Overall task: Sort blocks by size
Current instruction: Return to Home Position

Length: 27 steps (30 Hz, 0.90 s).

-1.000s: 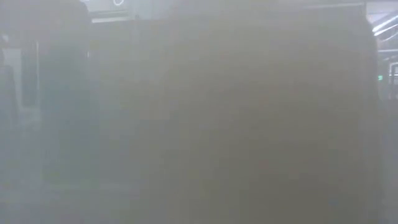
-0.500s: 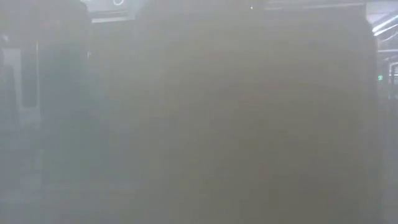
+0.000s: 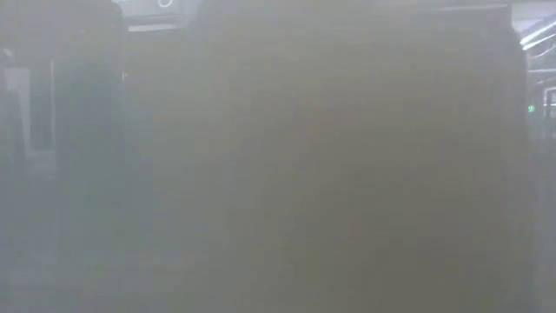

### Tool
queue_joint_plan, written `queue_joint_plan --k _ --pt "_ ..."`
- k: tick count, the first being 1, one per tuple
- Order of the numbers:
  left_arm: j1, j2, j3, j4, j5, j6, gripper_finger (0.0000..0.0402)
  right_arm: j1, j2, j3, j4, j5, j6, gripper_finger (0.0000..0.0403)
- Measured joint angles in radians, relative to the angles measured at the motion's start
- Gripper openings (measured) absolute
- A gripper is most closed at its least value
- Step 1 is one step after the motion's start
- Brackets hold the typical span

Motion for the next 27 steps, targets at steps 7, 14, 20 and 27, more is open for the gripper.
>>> queue_joint_plan --k 7,14,20,27 --pt "0.000 0.000 0.000 0.000 0.000 0.000 0.0264 -0.144 -0.201 -0.340 0.269 -0.090 -0.108 0.0299" --pt "0.000 0.000 0.000 0.000 0.000 0.000 0.0264 -0.269 -0.525 -0.881 0.800 -0.096 -0.106 0.0296" --pt "0.000 0.000 0.000 0.000 0.000 0.000 0.0264 -0.300 -0.726 -1.278 1.240 -0.038 -0.047 0.0300" --pt "0.000 0.000 0.000 0.000 0.000 0.000 0.0264 -0.284 -0.896 -1.565 1.447 0.021 0.016 0.0298"
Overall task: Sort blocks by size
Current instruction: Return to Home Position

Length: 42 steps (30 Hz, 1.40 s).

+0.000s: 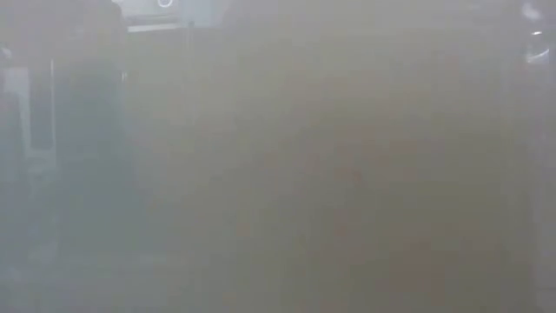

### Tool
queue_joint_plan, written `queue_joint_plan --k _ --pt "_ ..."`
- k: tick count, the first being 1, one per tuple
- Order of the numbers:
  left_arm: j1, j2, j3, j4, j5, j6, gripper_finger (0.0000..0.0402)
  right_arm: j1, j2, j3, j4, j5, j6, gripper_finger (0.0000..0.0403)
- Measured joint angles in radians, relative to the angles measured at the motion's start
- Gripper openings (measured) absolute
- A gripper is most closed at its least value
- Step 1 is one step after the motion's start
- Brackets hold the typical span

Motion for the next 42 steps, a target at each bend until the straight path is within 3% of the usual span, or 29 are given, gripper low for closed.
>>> queue_joint_plan --k 7,14,21,28,37,42 --pt "0.000 0.000 0.000 0.000 0.000 0.000 0.0264 -0.007 -0.136 -0.134 0.125 0.015 -0.020 0.0298" --pt "0.000 0.000 0.000 0.005 0.000 0.000 0.0264 -0.091 -0.246 -0.135 0.110 -0.206 -0.101 0.0296" --pt "0.000 0.000 0.000 0.006 0.000 0.000 0.0264 -0.176 -0.376 -0.135 -0.067 -0.346 -0.095 0.0296" --pt "0.000 0.000 0.000 0.006 0.000 0.000 0.0264 -0.148 -0.504 -0.135 -0.166 -0.316 -0.073 0.0293" --pt "0.000 0.000 0.000 0.006 0.000 0.000 0.0264 -0.012 -0.658 -0.135 -0.402 -0.102 -0.056 0.0293" --pt "0.000 0.000 0.000 0.007 0.000 0.000 0.0264 0.000 -0.763 -0.135 -0.487 -0.085 -0.076 0.0296"
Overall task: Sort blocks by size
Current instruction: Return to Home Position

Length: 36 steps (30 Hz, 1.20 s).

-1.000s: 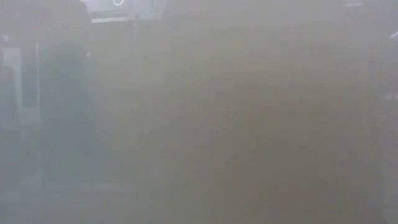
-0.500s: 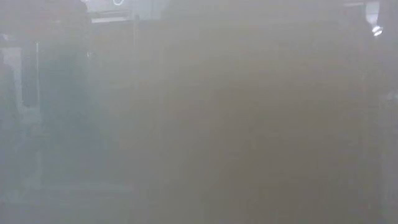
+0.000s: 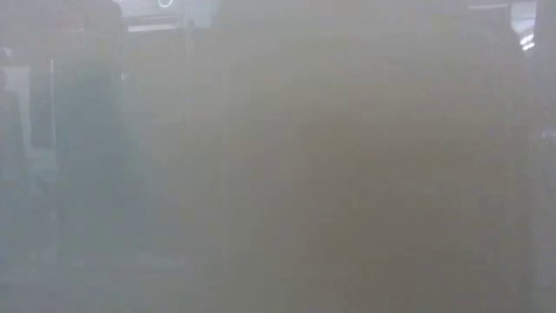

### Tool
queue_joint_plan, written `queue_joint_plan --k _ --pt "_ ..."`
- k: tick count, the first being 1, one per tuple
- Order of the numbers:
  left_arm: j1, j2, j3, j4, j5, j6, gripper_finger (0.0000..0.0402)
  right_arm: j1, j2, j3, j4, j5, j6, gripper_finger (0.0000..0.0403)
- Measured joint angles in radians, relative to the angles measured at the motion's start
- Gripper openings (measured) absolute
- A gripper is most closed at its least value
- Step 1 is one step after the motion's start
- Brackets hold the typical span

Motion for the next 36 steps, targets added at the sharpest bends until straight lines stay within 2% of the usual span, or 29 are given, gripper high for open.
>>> queue_joint_plan --k 8,36 --pt "0.000 0.000 0.000 0.000 0.000 0.000 0.0264 -0.003 -0.128 0.000 -0.068 0.001 -0.075 0.0298" --pt "0.000 0.000 0.000 0.000 0.000 0.000 0.0264 -0.003 -0.128 0.000 -0.039 -0.002 -0.075 0.0298"
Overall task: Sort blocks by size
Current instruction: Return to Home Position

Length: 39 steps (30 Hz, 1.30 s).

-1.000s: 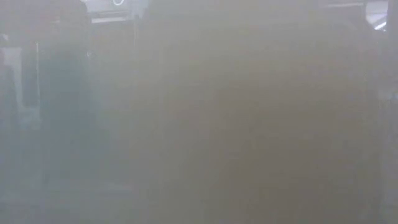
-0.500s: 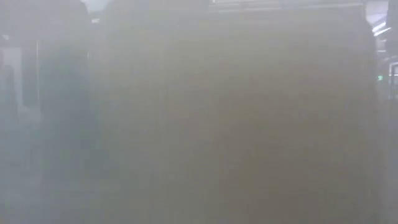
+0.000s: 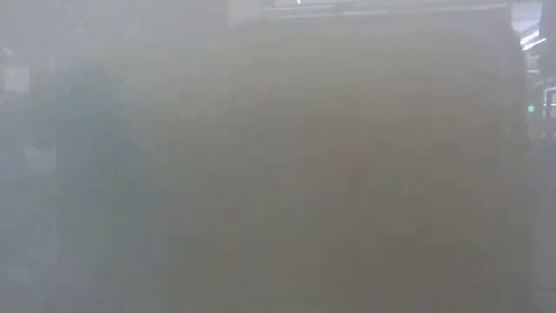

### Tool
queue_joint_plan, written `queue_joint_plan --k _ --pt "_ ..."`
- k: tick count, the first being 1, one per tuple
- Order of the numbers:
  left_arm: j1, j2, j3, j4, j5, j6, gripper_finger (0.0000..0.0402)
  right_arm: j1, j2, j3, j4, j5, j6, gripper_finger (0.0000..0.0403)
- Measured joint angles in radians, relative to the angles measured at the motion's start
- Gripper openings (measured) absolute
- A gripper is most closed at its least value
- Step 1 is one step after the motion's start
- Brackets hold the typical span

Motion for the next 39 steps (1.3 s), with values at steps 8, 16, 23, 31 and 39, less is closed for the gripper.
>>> queue_joint_plan --k 8,16,23,31,39 --pt "0.000 0.000 0.000 0.000 0.000 0.000 0.0264 0.000 0.000 0.000 0.000 0.000 0.000 0.0297" --pt "0.000 0.000 0.000 0.000 0.000 0.000 0.0264 0.000 0.000 0.000 0.000 -0.001 0.000 0.0295" --pt "0.000 0.000 0.000 0.000 0.000 0.000 0.0264 0.000 0.000 0.000 0.000 -0.001 0.000 0.0300" --pt "0.000 0.000 0.000 0.000 0.000 0.000 0.0264 0.000 0.000 0.000 0.000 -0.001 0.000 0.0299" --pt "0.000 0.000 0.000 0.000 0.000 0.000 0.0264 0.000 0.000 0.000 0.001 -0.001 0.000 0.0300"
